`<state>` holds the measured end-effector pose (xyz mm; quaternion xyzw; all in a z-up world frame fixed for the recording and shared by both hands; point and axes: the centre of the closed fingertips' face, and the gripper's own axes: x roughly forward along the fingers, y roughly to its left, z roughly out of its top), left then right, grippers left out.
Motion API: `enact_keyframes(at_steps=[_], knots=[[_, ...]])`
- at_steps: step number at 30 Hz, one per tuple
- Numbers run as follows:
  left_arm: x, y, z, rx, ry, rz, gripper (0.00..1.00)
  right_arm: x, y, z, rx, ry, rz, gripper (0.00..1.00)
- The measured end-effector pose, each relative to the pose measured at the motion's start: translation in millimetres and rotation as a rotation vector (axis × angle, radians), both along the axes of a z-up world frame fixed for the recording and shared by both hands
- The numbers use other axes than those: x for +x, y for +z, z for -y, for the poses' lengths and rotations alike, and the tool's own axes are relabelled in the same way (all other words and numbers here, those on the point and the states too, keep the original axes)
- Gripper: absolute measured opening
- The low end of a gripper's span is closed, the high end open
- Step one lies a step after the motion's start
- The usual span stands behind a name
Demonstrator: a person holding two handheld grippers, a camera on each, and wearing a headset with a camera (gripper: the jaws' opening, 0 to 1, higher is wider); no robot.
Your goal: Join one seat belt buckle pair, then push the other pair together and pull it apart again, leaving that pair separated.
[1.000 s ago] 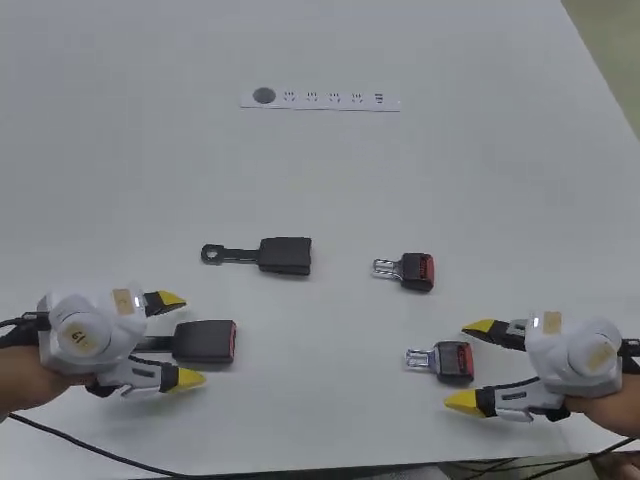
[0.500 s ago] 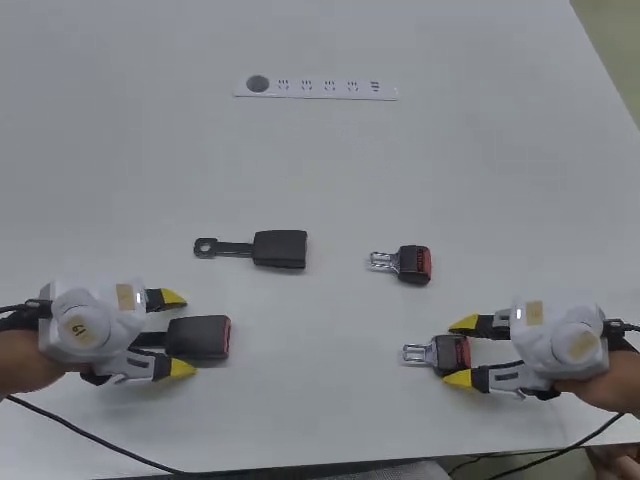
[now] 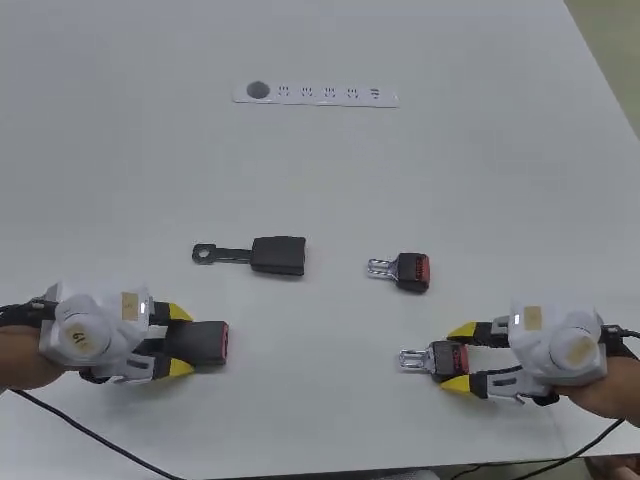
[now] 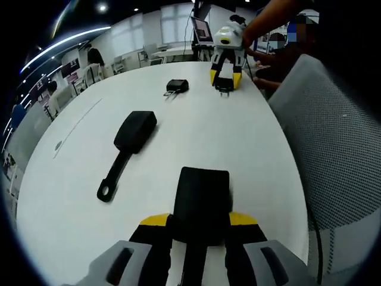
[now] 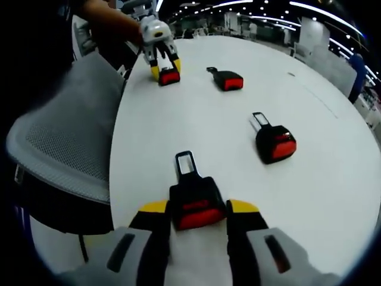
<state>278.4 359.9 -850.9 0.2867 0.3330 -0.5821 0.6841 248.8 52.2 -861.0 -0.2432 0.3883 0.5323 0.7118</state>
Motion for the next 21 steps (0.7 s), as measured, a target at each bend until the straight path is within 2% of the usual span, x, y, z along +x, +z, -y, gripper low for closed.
enact_keyframes(at_steps=[11,21], knots=[[2.3,-4.4,-2.3,0.015,-0.017,-0.001,0.35,3.3,-1.4,-11.1,0.026,-0.009,0.019,0.37],[1.3,-5.4,0.8,0.055,-0.040,-0.010,0.35,6.8,-0.9,-42.8,0.063,0.012,0.034,0.36]])
